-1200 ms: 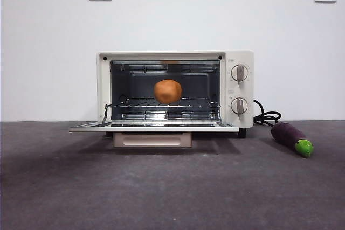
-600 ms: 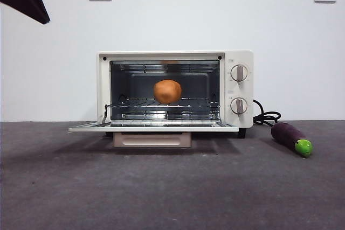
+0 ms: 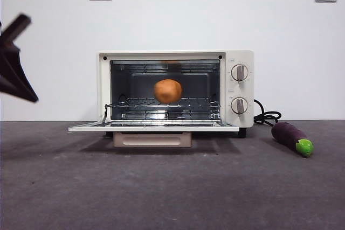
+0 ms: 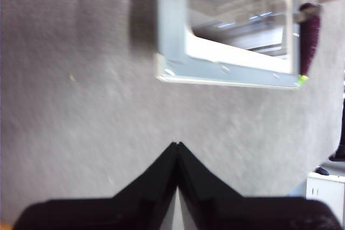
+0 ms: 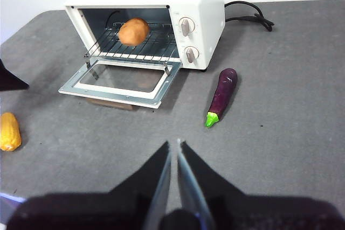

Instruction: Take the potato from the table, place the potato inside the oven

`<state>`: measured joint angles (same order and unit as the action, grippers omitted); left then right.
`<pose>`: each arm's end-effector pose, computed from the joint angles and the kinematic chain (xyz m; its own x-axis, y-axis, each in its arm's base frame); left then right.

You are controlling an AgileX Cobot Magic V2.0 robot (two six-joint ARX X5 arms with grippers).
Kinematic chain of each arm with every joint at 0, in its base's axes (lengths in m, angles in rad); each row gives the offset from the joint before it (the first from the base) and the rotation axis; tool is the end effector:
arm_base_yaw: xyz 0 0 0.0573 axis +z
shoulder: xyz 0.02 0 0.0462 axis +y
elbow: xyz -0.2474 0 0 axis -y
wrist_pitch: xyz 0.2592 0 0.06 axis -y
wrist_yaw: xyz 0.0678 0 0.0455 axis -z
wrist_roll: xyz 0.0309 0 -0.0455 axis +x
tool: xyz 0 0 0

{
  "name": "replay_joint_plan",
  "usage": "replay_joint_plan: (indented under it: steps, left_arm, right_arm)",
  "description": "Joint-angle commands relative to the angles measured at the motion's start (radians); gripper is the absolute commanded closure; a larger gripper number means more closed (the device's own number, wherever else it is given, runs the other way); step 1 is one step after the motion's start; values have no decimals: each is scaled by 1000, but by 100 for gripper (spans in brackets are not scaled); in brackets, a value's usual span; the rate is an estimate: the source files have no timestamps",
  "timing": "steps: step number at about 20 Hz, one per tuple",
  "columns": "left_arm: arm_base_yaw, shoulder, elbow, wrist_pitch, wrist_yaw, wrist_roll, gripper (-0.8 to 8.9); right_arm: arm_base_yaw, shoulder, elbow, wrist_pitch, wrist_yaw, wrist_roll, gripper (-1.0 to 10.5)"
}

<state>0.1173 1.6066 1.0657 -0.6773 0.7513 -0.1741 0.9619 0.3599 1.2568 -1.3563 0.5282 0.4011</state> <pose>0.3135 0.0157 0.1839 0.3305 -0.6484 -0.6858 -0.0151 0.7230 -0.6907 0.0059 -0.0187 0.3887 0.8562 0.3468 -0.3830 -0.3154 0.9379 0.1442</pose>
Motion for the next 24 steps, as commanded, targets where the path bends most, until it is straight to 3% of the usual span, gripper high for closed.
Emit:
replay_joint_plan:
  steps: [1, 6, 15, 24]
  left_arm:
    - [2, 47, -11, 67, 11, -61, 822]
    - [-8, 114, -10, 188, 8, -174, 822]
    - [-87, 162, -7, 270, -69, -261, 821]
    - [-146, 163, -3, 244, -196, -273, 821]
  right_arm:
    - [1, -3, -5, -20, 22, 26, 919]
    - [1, -3, -5, -20, 36, 80, 918]
    - [1, -3, -5, -20, 83, 97, 918]
    - [1, -3, -5, -20, 95, 97, 918]
